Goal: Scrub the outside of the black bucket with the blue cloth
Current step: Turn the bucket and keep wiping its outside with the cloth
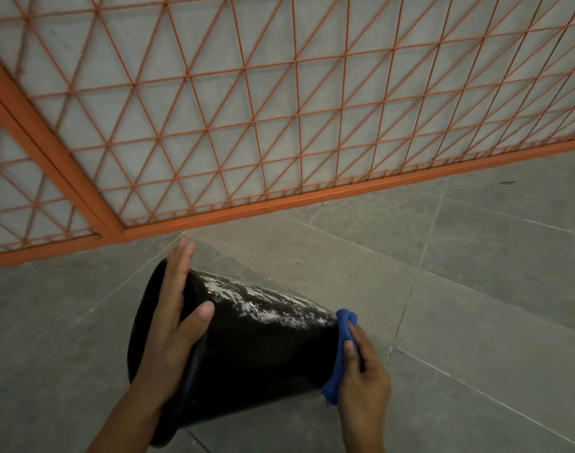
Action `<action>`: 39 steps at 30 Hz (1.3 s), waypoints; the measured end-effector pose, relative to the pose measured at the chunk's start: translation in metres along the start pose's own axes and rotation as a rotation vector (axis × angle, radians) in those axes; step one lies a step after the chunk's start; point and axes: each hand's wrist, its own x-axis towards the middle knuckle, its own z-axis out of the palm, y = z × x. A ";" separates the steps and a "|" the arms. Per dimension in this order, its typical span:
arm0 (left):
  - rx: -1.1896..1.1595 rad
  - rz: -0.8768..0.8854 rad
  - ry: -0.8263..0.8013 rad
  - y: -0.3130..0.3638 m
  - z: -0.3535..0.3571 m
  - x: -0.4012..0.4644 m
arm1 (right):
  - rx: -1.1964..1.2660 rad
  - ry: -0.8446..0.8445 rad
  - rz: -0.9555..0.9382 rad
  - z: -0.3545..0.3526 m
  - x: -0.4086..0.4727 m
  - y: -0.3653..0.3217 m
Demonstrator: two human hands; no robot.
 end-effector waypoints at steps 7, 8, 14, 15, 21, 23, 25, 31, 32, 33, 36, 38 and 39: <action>0.258 0.115 0.019 0.006 -0.006 0.013 | 0.037 0.027 0.141 -0.008 0.023 0.014; 0.270 0.150 0.027 0.008 -0.002 0.010 | 0.041 0.044 0.158 -0.011 0.022 0.019; 0.309 0.284 -0.021 0.011 0.017 -0.009 | 0.023 0.114 0.203 -0.027 0.004 0.046; 0.287 0.281 -0.027 0.011 0.018 -0.010 | 0.023 0.113 0.208 -0.028 0.002 0.049; 0.231 0.242 -0.041 0.011 0.028 -0.018 | 0.004 0.099 0.249 -0.034 -0.008 0.054; 0.230 0.208 -0.087 0.009 0.031 -0.019 | -0.022 0.105 0.268 -0.036 -0.012 0.055; 0.227 0.182 -0.133 0.009 0.032 -0.018 | -0.026 0.103 0.285 -0.037 -0.016 0.055; 0.238 0.210 -0.178 0.011 0.031 -0.012 | -0.031 0.110 0.298 -0.036 -0.028 0.047; 0.234 0.214 -0.179 0.012 0.033 -0.013 | -0.031 0.124 0.291 -0.035 -0.032 0.045; 0.223 0.213 -0.182 0.012 0.034 -0.013 | -0.038 0.147 0.273 -0.033 -0.037 0.043; 0.205 0.192 -0.198 0.013 0.040 -0.010 | -0.083 0.239 0.184 -0.025 -0.058 0.035; 0.223 0.183 -0.212 0.016 0.043 -0.006 | -0.088 0.224 0.087 -0.016 -0.075 0.025; 0.235 0.182 -0.222 0.018 0.045 -0.005 | -0.088 0.207 0.037 -0.011 -0.083 0.019</action>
